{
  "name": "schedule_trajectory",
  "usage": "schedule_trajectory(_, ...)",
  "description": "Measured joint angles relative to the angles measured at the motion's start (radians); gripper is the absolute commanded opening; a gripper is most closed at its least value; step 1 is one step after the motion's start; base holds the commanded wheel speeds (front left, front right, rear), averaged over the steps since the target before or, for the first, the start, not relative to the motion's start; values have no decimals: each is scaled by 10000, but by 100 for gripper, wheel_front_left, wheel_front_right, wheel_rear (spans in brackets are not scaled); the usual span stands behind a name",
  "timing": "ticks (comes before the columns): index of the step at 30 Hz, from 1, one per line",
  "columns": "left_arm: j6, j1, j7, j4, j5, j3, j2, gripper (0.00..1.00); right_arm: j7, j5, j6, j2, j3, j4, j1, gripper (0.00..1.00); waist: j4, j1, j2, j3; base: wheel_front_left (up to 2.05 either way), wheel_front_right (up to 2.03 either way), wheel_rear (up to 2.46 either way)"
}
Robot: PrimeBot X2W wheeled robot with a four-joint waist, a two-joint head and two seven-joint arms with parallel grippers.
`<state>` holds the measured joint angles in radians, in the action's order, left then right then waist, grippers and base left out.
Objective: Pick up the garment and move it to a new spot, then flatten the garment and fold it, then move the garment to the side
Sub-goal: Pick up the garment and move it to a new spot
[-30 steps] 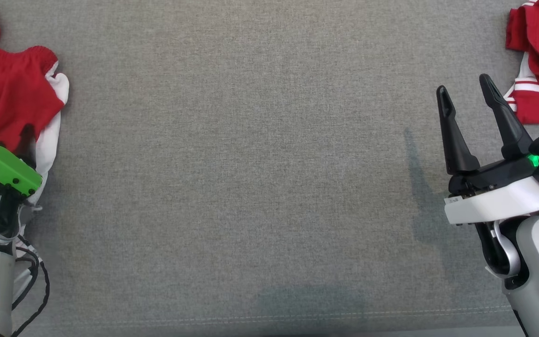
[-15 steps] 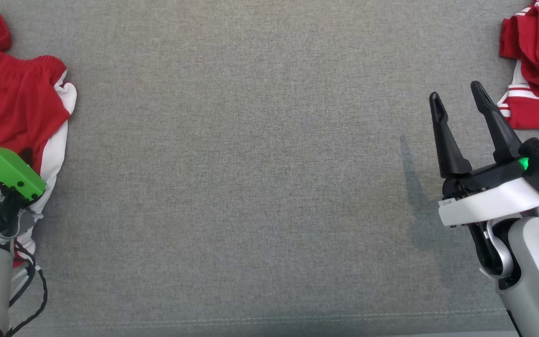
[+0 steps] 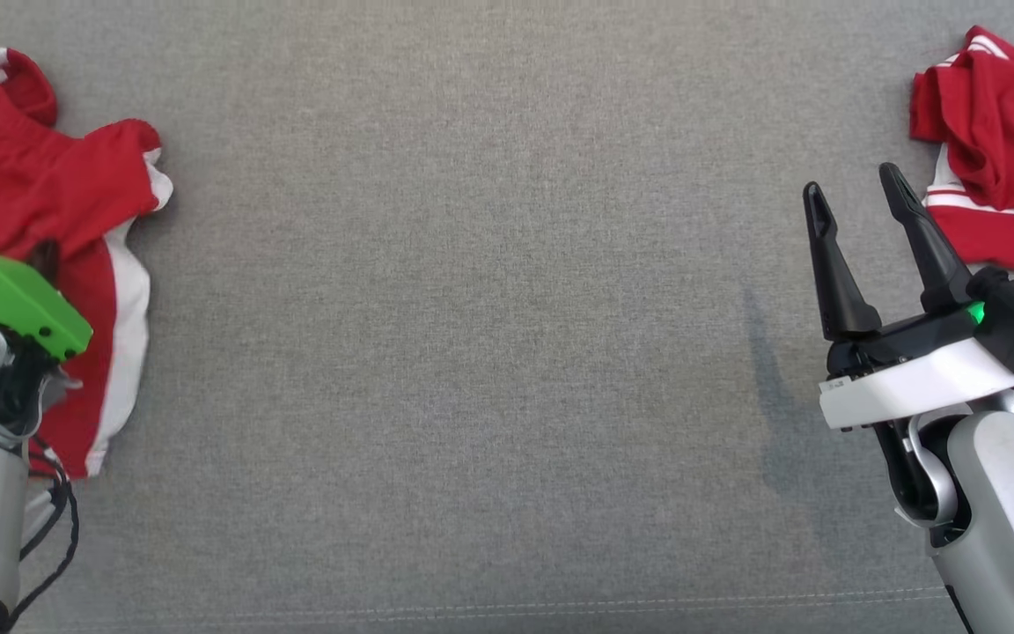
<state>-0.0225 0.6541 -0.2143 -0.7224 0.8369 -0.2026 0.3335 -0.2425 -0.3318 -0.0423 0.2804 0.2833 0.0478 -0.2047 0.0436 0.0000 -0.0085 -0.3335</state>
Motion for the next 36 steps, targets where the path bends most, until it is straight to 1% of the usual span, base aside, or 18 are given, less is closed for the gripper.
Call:
schedule_trajectory(5, 418, 421, 441, 332, -407, -351, -12, 0, -48, -4, 25, -79, -12, -226, 3, 100, -26, 0, 0, 420, 0, 0, 0)
schedule_trajectory(12, 941, 484, 763, 755, -734, -915, -88, 0, -67, -35, 73, -288, -23, -401, 89, 100, -130, 0, 0, 1105, 0, 0, 0)
schedule_trajectory(20, 1204, 697, 848, 1588, -1041, -1557, -441, 0, -79, -63, 73, -299, -132, -445, 175, 100, -532, 0, 0, 1734, 0, 0, 0)
schedule_trajectory(30, 1321, 741, 788, 2721, -1035, -2370, -1400, 0, -94, -65, 69, -290, -428, -337, 322, 100, -1419, 0, 0, 2159, 0, 0, 0)
schedule_trajectory(36, 1327, 746, 552, 3164, -1003, -3055, -2242, 0, -94, -138, 58, -268, -585, -238, 531, 100, -1978, 0, 0, 2246, 0, 0, 0)
